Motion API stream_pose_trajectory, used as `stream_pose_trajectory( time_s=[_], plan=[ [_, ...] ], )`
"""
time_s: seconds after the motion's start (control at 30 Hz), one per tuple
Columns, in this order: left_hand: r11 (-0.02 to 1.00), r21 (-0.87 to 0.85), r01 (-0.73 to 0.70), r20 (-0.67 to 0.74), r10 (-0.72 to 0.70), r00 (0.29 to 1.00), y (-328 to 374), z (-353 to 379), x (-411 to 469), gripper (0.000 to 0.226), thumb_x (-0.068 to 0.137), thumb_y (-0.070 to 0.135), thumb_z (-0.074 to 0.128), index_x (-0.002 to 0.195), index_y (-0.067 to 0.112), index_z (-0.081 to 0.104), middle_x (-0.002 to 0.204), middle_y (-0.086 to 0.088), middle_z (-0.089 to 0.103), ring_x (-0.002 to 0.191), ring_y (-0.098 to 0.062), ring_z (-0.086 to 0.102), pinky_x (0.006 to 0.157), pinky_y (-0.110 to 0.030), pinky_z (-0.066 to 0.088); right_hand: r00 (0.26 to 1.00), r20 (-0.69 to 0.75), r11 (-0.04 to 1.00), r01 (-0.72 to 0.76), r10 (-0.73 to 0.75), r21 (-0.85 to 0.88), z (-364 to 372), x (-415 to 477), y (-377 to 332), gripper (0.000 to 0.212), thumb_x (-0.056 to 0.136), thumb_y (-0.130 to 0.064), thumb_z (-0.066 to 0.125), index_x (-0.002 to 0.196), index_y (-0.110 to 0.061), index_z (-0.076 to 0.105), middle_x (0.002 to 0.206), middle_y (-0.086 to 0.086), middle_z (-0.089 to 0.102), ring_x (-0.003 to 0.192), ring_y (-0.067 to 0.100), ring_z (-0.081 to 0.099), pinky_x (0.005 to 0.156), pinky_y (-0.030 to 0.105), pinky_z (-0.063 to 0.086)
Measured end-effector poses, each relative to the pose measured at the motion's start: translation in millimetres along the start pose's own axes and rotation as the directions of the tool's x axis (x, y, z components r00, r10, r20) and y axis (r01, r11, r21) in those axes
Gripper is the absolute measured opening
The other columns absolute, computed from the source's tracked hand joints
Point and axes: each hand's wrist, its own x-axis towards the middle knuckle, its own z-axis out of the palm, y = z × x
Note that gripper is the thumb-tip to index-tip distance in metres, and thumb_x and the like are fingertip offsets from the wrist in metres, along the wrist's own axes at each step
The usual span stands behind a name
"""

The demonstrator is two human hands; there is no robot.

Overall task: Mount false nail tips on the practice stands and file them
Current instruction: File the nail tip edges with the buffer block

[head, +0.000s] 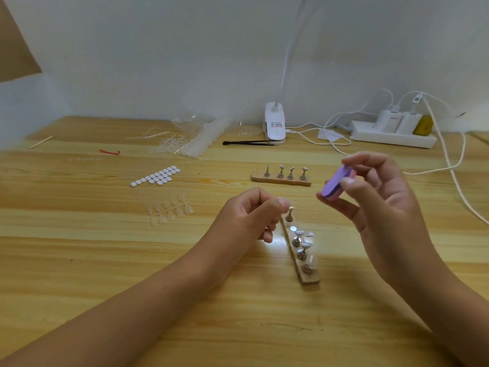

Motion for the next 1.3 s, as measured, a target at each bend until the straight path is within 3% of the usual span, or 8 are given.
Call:
stream_pose_trajectory(
  time_s=[0.1,0.27,0.53,0.67,0.8,1.03,1.13,1.3],
  plan=[
    [1.000,0.022,0.015,0.018,-0.015,1.000,0.1,-0.9,-0.3,0.027,0.075,0.046,0.077,0.081,0.020,0.070,0.074,0.010,0.063,0.064,-0.004,0.056,0.060,-0.015,0.047,0.984,0.127,0.958,0.155,-0.127,-0.242,2.1,-3.0,2.1,0.026,0.093,-0.005,0.057,0.101,-0.029,0.064,0.097,-0.010,0.064,0.089,0.013,0.065,0.082,0.030,0.057],
    [0.986,0.160,-0.046,0.020,0.043,0.999,-1.6,0.7,-2.6,0.034,0.080,0.054,0.070,0.091,0.022,0.071,0.075,0.014,0.064,0.068,0.001,0.057,0.063,-0.014,0.048,0.873,0.384,0.675,0.479,-0.300,-0.562,1.7,-4.1,8.6,0.033,0.087,0.001,0.051,0.107,-0.017,0.071,0.107,0.004,0.051,0.101,0.013,0.054,0.087,0.020,0.045],
    [0.947,0.314,-0.071,-0.012,0.078,0.997,-6.1,0.3,-2.2,0.040,0.075,0.064,0.061,0.088,0.028,0.071,0.087,0.000,0.069,0.070,-0.001,0.055,0.072,-0.028,0.049,0.908,0.360,0.684,0.401,-0.213,-0.609,-1.4,-2.3,15.6,0.034,0.088,-0.003,0.046,0.100,-0.020,0.072,0.115,0.001,0.051,0.106,0.011,0.053,0.087,0.015,0.041],
    [0.945,0.320,-0.070,-0.029,0.083,0.996,-7.3,-1.6,0.7,0.038,0.074,0.063,0.062,0.084,0.027,0.071,0.085,-0.003,0.069,0.068,-0.002,0.054,0.068,-0.025,0.046,0.900,0.371,0.668,0.423,-0.230,-0.612,0.0,-1.9,18.5,0.019,0.084,-0.008,0.073,0.100,-0.018,0.074,0.113,0.002,0.052,0.092,0.009,0.052,0.075,0.019,0.045],
    [0.946,0.316,-0.073,-0.003,0.078,0.997,-7.5,-2.9,1.7,0.037,0.072,0.062,0.065,0.086,0.029,0.073,0.075,0.014,0.067,0.067,0.004,0.057,0.063,-0.012,0.045,0.905,0.349,0.671,0.418,-0.245,-0.612,0.7,1.1,19.8,0.016,0.081,-0.013,0.074,0.096,-0.016,0.075,0.108,0.003,0.053,0.086,0.012,0.052,0.072,0.022,0.046],
    [0.679,0.711,-0.185,0.023,0.240,0.971,-12.3,-10.8,10.1,0.018,0.086,0.054,0.059,0.094,0.039,0.063,0.092,0.021,0.058,0.096,0.004,0.048,0.074,-0.016,0.040,0.945,0.320,0.821,0.133,0.063,-0.555,-10.6,10.1,19.6,0.015,0.079,-0.018,0.074,0.090,-0.029,0.074,0.104,-0.007,0.057,0.101,0.002,0.055,0.078,0.015,0.048],
    [0.675,0.721,-0.154,-0.004,0.226,0.974,-15.0,-9.7,15.4,0.009,0.089,0.040,0.066,0.093,0.043,0.059,0.098,0.023,0.055,0.101,0.005,0.041,0.085,-0.021,0.043,0.932,0.319,0.834,0.035,0.171,-0.550,-12.0,10.9,21.8,0.013,0.079,-0.020,0.074,0.087,-0.030,0.075,0.104,-0.007,0.059,0.098,-0.002,0.056,0.079,0.012,0.048],
    [0.690,0.717,-0.100,-0.031,0.174,0.984,-15.3,-1.5,20.4,0.010,0.088,0.039,0.068,0.087,0.045,0.061,0.106,0.020,0.055,0.114,-0.004,0.036,0.098,-0.035,0.046,0.926,0.305,0.788,0.014,0.222,-0.615,-13.3,11.9,23.0,0.013,0.078,-0.027,0.075,0.089,-0.035,0.074,0.104,-0.012,0.060,0.097,-0.004,0.056,0.082,0.016,0.047]
  ],
)
